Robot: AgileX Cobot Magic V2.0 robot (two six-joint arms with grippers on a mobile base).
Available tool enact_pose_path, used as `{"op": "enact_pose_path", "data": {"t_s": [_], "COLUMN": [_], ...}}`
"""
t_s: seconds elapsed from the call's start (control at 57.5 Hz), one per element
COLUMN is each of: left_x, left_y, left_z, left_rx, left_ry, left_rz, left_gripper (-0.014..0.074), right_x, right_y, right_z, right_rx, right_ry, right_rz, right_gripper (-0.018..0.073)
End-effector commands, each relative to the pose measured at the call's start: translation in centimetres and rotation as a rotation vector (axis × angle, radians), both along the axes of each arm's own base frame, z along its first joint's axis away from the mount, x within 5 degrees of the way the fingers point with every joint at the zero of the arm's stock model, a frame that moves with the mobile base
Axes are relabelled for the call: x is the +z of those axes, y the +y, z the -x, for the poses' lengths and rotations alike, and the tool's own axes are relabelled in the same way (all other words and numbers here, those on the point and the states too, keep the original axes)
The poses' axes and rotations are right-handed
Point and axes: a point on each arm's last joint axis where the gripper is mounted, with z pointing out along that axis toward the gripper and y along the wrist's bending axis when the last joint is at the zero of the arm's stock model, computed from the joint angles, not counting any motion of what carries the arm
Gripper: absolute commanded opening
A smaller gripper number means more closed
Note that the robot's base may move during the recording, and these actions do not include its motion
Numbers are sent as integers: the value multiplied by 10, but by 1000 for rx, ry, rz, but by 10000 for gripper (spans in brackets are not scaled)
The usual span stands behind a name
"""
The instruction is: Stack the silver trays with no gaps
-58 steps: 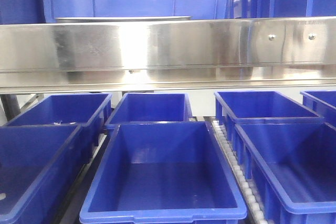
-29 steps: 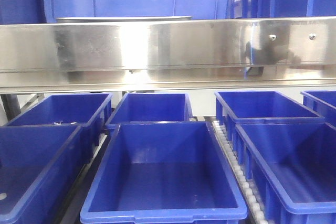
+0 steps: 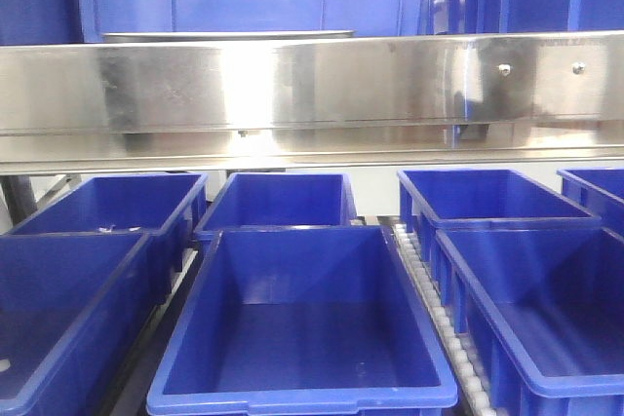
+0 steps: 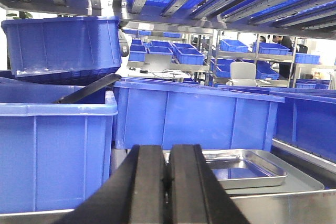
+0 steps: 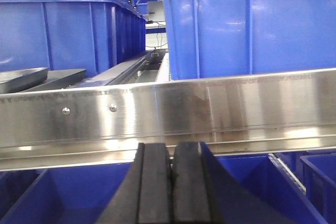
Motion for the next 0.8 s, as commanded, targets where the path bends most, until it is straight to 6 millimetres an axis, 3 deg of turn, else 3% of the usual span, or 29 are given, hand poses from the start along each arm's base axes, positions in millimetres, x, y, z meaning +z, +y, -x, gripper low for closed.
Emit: {"op": "enact_pose_path", "data": {"t_s": [0.0,0.783], "left_x": [1,1], "left_y": [0,0], "left_z": [1,1], "left_rx": [-2,-2], "left_ry": [-18,-18], "left_rz": [3,3], "left_gripper": [-16,-16], "right_x": [1,1], "right_y": [0,0], "right_z": [0,0], "right_rx": [2,1], "right_ry": [-16,-12], "right_rz": [7,52], "right_gripper": [-79,-79]}}
